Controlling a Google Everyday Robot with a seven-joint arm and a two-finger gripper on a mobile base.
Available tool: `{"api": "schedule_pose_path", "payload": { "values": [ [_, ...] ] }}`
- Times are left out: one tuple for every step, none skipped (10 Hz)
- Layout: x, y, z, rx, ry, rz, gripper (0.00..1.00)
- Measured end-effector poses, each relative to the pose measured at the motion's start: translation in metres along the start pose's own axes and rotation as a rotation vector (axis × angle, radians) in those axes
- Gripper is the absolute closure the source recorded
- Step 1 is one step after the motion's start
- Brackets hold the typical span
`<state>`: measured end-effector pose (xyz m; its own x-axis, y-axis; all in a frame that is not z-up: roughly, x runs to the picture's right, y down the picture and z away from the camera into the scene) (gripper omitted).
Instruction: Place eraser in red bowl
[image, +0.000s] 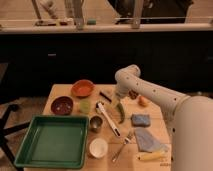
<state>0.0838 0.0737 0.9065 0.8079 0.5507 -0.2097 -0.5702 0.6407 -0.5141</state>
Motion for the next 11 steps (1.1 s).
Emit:
{"api": "schedule_pose_path", "payload": {
  "values": [
    [-0.001, -0.002, 0.002, 0.004, 0.003, -0.003, 0.2],
    [-0.002, -0.003, 0.003, 0.008, 0.007, -0.007, 0.2],
    [-0.005, -0.005, 0.005, 0.014, 0.011, -0.01, 0.2],
    [-0.007, -0.007, 0.007, 0.015, 0.013, -0.013, 0.2],
    [-0.01, -0.011, 0.012, 0.017, 0.015, -0.018, 0.2],
    [-0.012, -0.013, 0.014, 0.016, 0.017, -0.022, 0.2],
    [-0.013, -0.016, 0.019, 0.012, 0.021, -0.027, 0.2],
    [-0.015, -0.018, 0.025, 0.008, 0.03, -0.034, 0.2],
    [-0.018, -0.02, 0.031, 0.004, 0.038, -0.041, 0.2],
    [-0.019, -0.022, 0.036, 0.0, 0.044, -0.046, 0.2],
    [-0.022, -0.024, 0.043, -0.008, 0.058, -0.058, 0.2]
  ]
}}
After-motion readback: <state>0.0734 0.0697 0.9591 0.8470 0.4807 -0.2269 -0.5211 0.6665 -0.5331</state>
